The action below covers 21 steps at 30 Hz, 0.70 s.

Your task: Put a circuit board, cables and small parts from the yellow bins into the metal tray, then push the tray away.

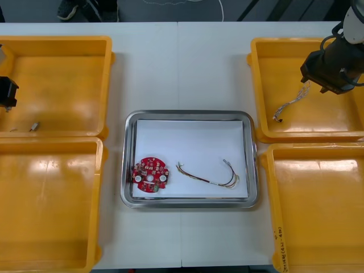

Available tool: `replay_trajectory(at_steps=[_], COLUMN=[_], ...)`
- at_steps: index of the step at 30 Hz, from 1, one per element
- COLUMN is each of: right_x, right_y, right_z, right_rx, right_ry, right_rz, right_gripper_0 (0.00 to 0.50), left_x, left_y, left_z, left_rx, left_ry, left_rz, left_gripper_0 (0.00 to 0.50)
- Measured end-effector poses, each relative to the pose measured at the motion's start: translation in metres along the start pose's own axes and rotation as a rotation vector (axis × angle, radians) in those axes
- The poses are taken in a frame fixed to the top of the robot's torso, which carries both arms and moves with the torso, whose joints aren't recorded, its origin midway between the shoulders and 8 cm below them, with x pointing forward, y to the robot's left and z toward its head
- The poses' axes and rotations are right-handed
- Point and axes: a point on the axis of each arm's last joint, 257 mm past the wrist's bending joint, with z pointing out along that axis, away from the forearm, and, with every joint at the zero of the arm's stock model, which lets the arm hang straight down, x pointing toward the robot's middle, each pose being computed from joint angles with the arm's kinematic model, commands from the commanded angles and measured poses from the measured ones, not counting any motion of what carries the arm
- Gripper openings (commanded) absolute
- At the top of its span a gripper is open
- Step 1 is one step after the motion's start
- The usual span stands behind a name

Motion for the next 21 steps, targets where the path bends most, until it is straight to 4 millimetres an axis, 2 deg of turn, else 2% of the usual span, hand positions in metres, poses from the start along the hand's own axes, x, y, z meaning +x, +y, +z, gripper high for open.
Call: replay_trajectory(at_steps=[4,10,14,18,21], right_x=[-0.001,0.002,0.006,0.009,0.012], right_y=[0.001,0.007,0.009,0.007,0.007], right_z=[0.009,0.017,0.021,0.029,0.037], right_rx=[-0.011,-0.025,-0.026,-0.022,-0.025], right_ry=[-0.001,0.0,0.006,0.018,0.024], right_rz=[0.135,0.221,0.281,0.292,0.301], right_gripper_0=[0.5,0.5,0.5,0.5,0.5], left_x=[0.004,0.014,0.011,0.004,0.0], left_y=[-0.008,-0.023,-0.04,-0.068,-0.087], left_z=[-0.014,-0.035,-0.046,-0.051,-0.055], left_rx=[0.004,0.004,-0.013,0.004,0.025], left_ry=[0.025,0.083,0.082,0.06,0.049], left_rz=[0.024,0.035,-0.086,-0.266,-0.321], left_gripper_0=[0.0,0.0,0.0,0.0,0.0])
